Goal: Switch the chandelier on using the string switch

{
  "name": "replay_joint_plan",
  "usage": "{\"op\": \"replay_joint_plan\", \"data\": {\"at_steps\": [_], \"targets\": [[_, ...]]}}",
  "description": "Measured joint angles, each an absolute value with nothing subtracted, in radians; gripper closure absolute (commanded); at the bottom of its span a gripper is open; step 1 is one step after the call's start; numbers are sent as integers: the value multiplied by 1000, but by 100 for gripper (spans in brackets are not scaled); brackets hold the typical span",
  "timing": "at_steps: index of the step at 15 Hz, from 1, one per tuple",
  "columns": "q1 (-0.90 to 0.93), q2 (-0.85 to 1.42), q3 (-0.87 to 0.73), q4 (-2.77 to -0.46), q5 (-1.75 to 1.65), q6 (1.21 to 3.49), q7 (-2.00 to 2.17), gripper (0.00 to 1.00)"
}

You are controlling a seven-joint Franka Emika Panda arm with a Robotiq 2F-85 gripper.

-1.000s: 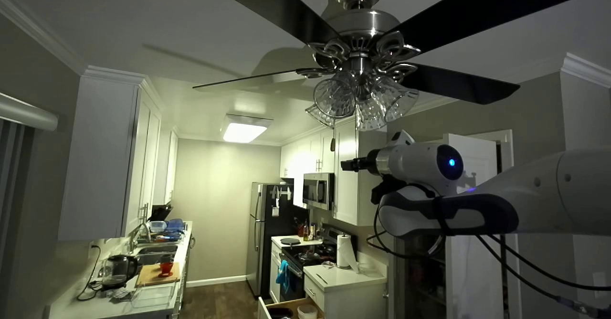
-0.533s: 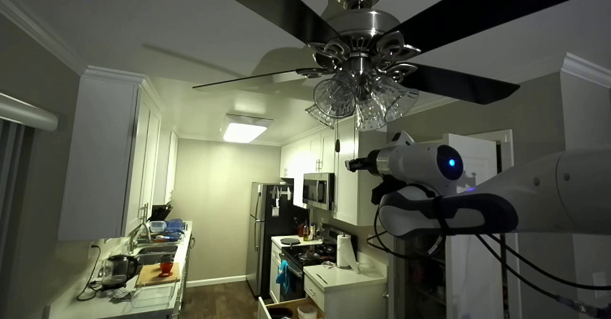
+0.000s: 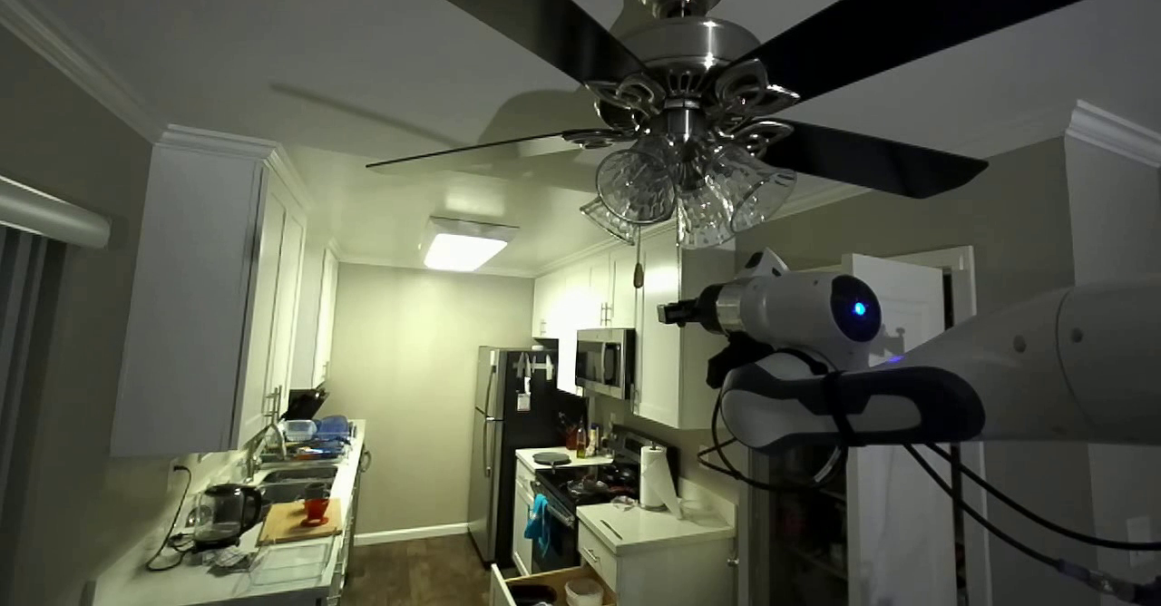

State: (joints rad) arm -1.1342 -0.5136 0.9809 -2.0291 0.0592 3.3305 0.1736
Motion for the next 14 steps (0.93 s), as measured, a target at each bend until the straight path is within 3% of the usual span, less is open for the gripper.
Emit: {"op": "replay_joint_plan", "data": {"at_steps": [14], "targets": [[-1133, -484, 999, -2124, 46, 3317, 154, 98]]}}
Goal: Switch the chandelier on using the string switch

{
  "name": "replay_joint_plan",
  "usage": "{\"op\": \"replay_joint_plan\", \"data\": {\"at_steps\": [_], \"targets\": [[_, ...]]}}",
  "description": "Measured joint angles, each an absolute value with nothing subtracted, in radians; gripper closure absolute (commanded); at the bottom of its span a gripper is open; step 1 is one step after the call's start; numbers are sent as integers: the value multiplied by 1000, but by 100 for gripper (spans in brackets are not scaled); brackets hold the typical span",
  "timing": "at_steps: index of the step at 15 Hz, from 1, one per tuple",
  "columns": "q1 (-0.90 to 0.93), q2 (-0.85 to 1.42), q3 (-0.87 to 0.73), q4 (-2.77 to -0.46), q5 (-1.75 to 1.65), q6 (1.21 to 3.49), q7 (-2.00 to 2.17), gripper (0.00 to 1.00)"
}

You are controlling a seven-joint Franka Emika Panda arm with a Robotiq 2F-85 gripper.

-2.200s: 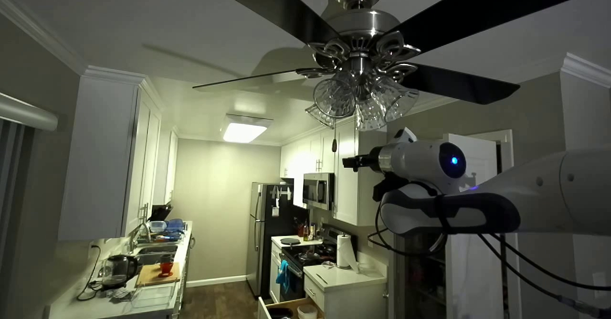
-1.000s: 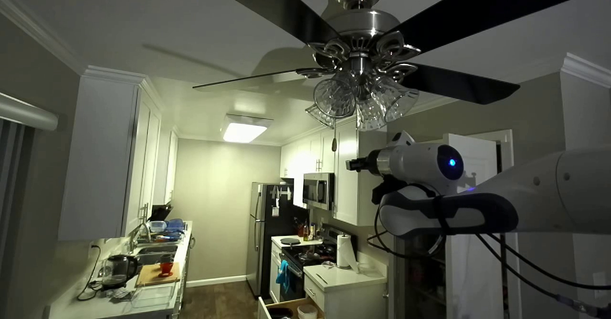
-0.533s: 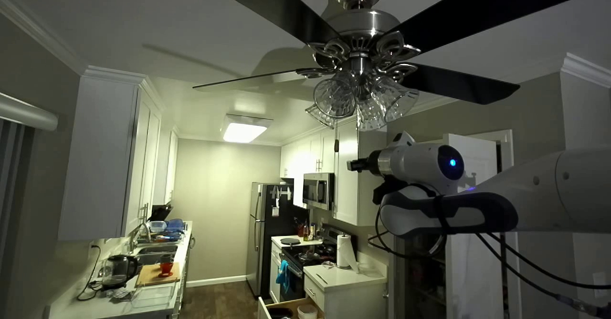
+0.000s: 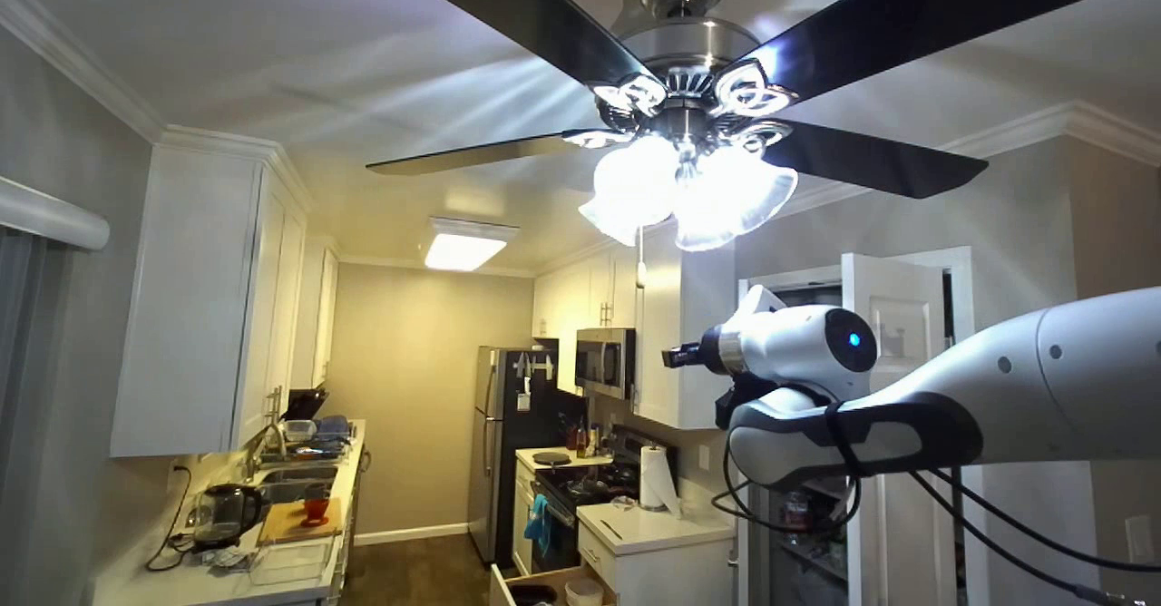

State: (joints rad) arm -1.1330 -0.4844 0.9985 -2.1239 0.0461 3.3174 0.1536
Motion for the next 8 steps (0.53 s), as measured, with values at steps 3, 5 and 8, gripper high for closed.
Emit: {"op": "replay_joint_plan", "data": {"at_steps": [3, 5, 8], "targets": [[-1132, -478, 1011, -2169, 41, 3317, 154, 64], [-1131, -477, 1011, -2173, 39, 3317, 154, 52], [-1131, -477, 1011, -2173, 38, 3316, 154, 34]]}}
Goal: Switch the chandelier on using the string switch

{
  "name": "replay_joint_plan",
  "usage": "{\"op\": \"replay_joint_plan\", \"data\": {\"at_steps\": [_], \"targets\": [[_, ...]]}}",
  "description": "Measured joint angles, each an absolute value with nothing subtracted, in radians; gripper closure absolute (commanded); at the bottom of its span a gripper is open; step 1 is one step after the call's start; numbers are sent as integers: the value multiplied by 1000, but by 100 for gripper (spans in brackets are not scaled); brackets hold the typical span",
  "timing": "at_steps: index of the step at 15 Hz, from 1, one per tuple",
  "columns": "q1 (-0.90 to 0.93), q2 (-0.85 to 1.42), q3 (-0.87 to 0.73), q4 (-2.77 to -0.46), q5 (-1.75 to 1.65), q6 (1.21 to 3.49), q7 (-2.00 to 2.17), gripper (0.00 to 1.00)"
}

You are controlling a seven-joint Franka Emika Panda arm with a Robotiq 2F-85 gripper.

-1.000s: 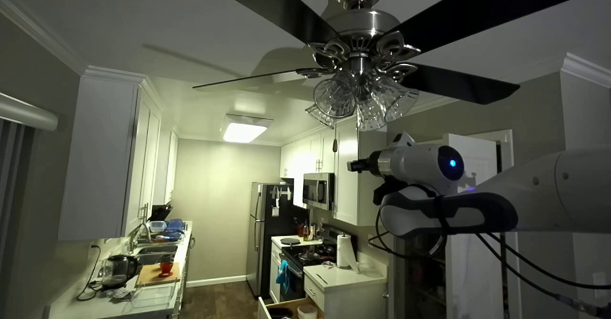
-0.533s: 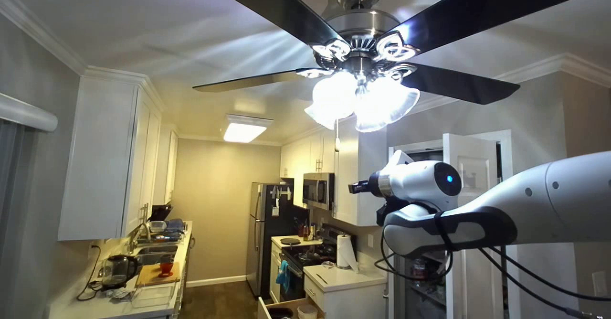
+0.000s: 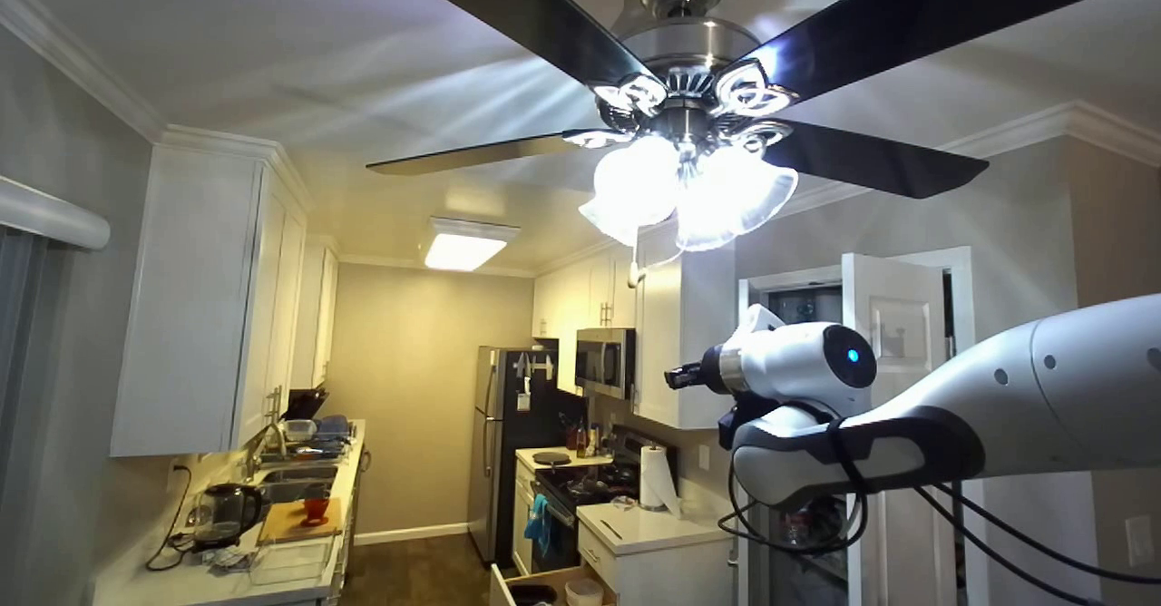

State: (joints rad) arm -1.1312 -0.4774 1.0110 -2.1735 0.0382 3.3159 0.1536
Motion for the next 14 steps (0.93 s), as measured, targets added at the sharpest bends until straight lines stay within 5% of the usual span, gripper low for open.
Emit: {"op": "replay_joint_plan", "data": {"at_steps": [5, 14], "targets": [[-1125, -477, 1012, -2177, 37, 3306, 154, 2], [-1115, -478, 1011, -2179, 36, 3294, 154, 0]]}}
